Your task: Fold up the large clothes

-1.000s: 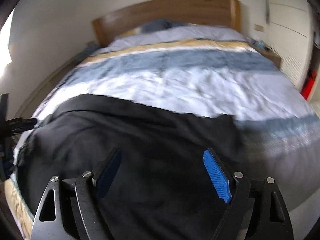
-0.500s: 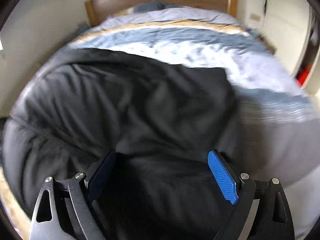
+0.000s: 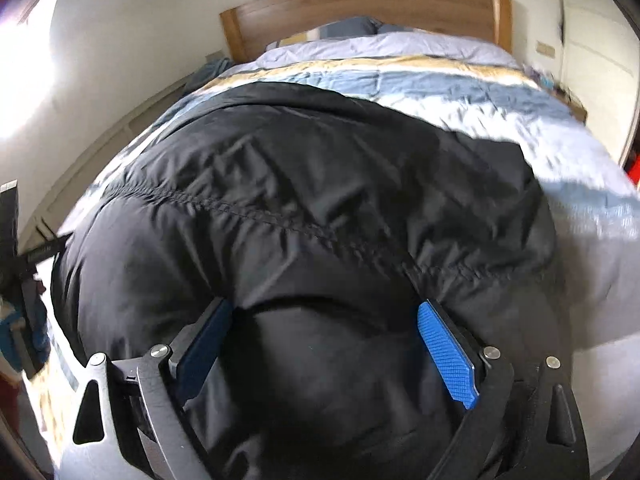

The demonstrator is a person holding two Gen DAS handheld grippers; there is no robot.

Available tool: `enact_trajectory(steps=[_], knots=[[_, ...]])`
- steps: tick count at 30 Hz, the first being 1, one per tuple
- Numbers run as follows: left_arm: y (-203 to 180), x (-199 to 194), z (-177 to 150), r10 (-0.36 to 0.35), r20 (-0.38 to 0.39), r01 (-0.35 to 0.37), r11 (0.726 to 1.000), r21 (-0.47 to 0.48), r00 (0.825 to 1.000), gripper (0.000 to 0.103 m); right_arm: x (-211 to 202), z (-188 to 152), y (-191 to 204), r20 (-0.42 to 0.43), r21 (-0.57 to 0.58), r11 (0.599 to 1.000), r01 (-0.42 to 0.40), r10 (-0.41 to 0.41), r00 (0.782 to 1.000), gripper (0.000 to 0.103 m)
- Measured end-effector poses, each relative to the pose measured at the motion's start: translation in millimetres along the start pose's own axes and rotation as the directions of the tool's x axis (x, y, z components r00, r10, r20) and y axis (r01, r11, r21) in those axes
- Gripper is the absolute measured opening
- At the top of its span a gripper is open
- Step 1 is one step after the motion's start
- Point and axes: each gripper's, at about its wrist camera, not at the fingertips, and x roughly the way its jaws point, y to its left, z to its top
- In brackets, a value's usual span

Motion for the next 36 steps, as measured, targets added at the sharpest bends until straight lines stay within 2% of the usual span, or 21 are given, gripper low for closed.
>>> enact_trajectory(steps=[8, 24, 27, 33, 36], knots=[[-0.9, -17.5, -17.6, 0.042, 0.061, -0.044, 0.999, 0.027, 0.997, 0.056, -6.8, -11.1, -36.9, -0.012, 0.089, 0.994, 0.063, -0.062, 0.998, 0.093], [-0.5, -44.9, -29.8, 0.055, 0.072, -0.058, 0.997, 0.043, 0.996, 0.056, -30.4, -32.6, -51.3, -0.046, 0.133, 0.987, 0.093, -0.088, 0.995, 0.097], [1.7, -54.9, -33.1, 0.036, 0.075, -0.039, 0.999, 0.035, 0.997, 0.056, -36.4, -35.9, -50.8, -0.050, 0.135, 0.986, 0.095, -0.089, 0.995, 0.099], [16.5, -79.4, -46.1, -0.008, 0.022, 0.008, 1.000, -0.001, 1.000, 0.056, -60.2, -44.9, -55.5, -0.036, 0.160, 0.984, 0.085, -0.080, 0.996, 0.102], [32.3, -95.3, -51.1, -0.060, 0.005, 0.060, 0.997, -0.044, 0.998, 0.056, -77.2, -49.8, -62.1, -0.016, 0.176, 0.981, 0.076, -0.074, 0.997, 0.103]])
